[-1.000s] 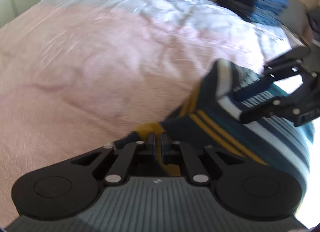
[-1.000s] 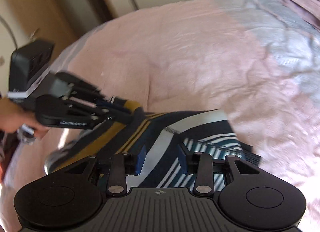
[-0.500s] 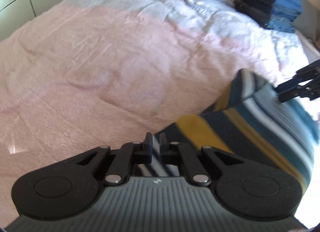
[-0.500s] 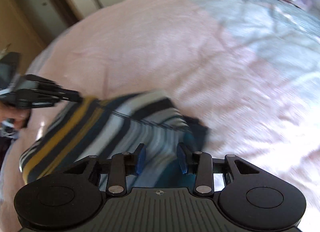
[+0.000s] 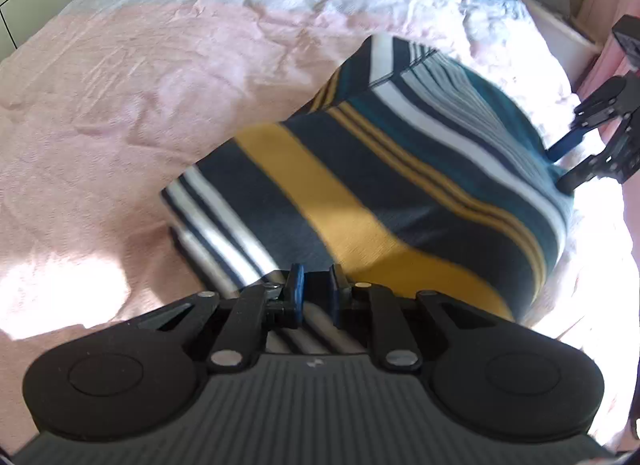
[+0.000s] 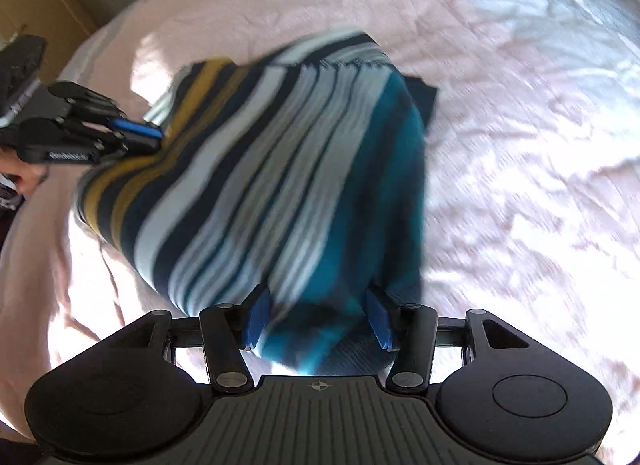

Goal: Fold clothes
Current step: 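Grasp the folded sweater ends with both grippers facing each other, then lift the folded sweater with both grippers and carry it toward the blue clothes stack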

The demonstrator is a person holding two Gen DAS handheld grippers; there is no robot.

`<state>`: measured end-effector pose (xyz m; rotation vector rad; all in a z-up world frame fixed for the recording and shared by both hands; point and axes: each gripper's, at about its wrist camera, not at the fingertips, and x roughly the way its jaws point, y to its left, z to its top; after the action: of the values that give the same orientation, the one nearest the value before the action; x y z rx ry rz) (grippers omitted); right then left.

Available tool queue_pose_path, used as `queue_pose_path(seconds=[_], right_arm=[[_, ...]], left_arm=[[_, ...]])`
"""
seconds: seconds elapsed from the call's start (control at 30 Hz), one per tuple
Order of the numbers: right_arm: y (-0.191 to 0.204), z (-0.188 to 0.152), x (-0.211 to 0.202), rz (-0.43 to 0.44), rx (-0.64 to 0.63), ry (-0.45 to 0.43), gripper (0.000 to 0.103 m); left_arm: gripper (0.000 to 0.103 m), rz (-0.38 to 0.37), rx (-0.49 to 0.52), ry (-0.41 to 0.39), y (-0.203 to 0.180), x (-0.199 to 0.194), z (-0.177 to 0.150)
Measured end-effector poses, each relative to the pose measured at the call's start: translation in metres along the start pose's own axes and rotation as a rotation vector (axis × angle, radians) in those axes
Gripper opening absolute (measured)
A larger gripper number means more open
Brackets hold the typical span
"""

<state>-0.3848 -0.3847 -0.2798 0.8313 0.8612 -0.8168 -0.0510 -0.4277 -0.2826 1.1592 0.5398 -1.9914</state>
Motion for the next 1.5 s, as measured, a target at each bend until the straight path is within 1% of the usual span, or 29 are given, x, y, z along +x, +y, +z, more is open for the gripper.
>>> queue_pose_path(seconds=[0.07,0.1,0.17,0.2,0.23,0.27,0.33,0.4,0.47,0.5,0.57,0.63,0.7,0.73,0.8,0.83,0.87,0.9,0.93,1.0,1.03,1.07,1.1,1.2,1.27,1.3,1.4,1.47,1.5], right_arm=[[-0.006,-0.012,-0.004,-0.031,0.015,0.035,0.055],[-0.009,-0.019,-0.006,-0.046,0.023,0.052,0.056],[0.009,-0.017,-0.020,-0.090,-0.041,0.020,0.058],[0.018,-0.017,-0.025,-0.086,-0.059,0.002,0.061],[0.026,-0.017,-0.029,-0.076,-0.074,-0.015,0.065],[0.035,-0.017,-0.033,-0.066,-0.089,-0.033,0.068],[0.052,-0.015,-0.037,-0.047,-0.113,-0.058,0.080],[0.065,-0.012,-0.029,-0.084,-0.125,-0.050,0.081],[0.078,-0.010,-0.020,-0.128,-0.153,-0.029,0.082],[0.084,-0.010,-0.014,-0.151,-0.179,-0.011,0.082],[0.095,-0.014,-0.002,-0.191,-0.277,0.003,0.082],[0.105,-0.018,0.007,-0.248,-0.355,0.003,0.082],[0.111,-0.025,0.013,-0.331,-0.401,-0.026,0.082],[0.113,-0.028,0.013,-0.353,-0.415,-0.042,0.082],[0.115,-0.033,0.016,-0.358,-0.429,-0.057,0.082],[0.116,-0.036,0.017,-0.345,-0.439,-0.057,0.082],[0.120,-0.039,0.018,-0.331,-0.465,-0.058,0.082],[0.125,-0.042,0.021,-0.333,-0.508,-0.067,0.082],[0.131,-0.045,0.024,-0.338,-0.553,-0.077,0.082],[0.143,-0.052,0.034,-0.372,-0.663,-0.079,0.082],[0.148,-0.055,0.040,-0.388,-0.715,-0.085,0.082],[0.153,-0.057,0.044,-0.404,-0.767,-0.092,0.082],[0.157,-0.060,0.049,-0.420,-0.819,-0.109,0.082],[0.164,-0.062,0.065,-0.478,-0.964,-0.162,0.082],[0.163,-0.059,0.076,-0.504,-1.022,-0.195,0.082],[0.161,-0.057,0.083,-0.508,-1.046,-0.206,0.082],[0.148,-0.047,0.104,-0.549,-1.092,-0.201,0.082],[0.138,-0.038,0.114,-0.577,-1.099,-0.188,0.081],[0.132,-0.030,0.112,-0.553,-1.069,-0.175,0.076]], left_arm=[[0.013,0.030,0.014,0.016,0.005,-0.008,-0.004],[0.013,0.042,0.027,0.008,0.005,-0.016,-0.005],[0.013,0.066,0.052,-0.015,0.000,-0.033,-0.008],[0.022,0.081,0.081,-0.029,-0.006,-0.043,-0.010],[0.026,0.086,0.121,-0.045,-0.013,-0.052,-0.013],[0.033,0.089,0.161,-0.061,-0.021,-0.060,-0.015],[0.045,0.104,0.275,-0.099,-0.043,-0.074,-0.024],[0.075,0.131,0.418,-0.144,-0.070,-0.083,-0.036],[0.088,0.159,0.587,-0.172,-0.096,-0.081,-0.052],[0.089,0.173,0.671,-0.186,-0.110,-0.080,-0.060],[0.089,0.199,0.817,-0.183,-0.128,-0.067,-0.075],[0.089,0.256,0.911,-0.169,-0.140,-0.046,-0.083],[0.089,0.295,0.953,-0.176,-0.144,-0.026,-0.085],[0.089,0.313,0.968,-0.182,-0.146,-0.017,-0.085],[0.089,0.322,1.019,-0.174,-0.151,0.001,-0.085],[0.089,0.341,1.052,-0.173,-0.152,0.009,-0.086],[0.089,0.360,1.085,-0.172,-0.153,0.017,-0.086],[0.086,0.379,1.117,-0.171,-0.155,0.026,-0.087],[0.083,0.349,1.087,-0.150,-0.150,0.025,-0.080],[0.070,0.290,1.024,-0.109,-0.142,0.025,-0.066],[0.067,0.261,0.976,-0.108,-0.135,0.019,-0.058],[0.059,0.232,0.927,-0.107,-0.129,0.012,-0.051],[0.055,0.204,0.878,-0.105,-0.123,0.006,-0.043],[0.052,0.128,0.755,-0.102,-0.103,-0.010,-0.019],[0.052,0.093,0.712,-0.097,-0.094,-0.014,-0.007],[0.052,0.085,0.713,-0.091,-0.093,-0.014,-0.003],[0.052,0.070,0.728,-0.074,-0.093,-0.014,0.004],[0.052,0.085,0.749,-0.070,-0.103,-0.019,-0.008],[0.056,0.105,0.758,-0.072,-0.108,-0.020,-0.013]])
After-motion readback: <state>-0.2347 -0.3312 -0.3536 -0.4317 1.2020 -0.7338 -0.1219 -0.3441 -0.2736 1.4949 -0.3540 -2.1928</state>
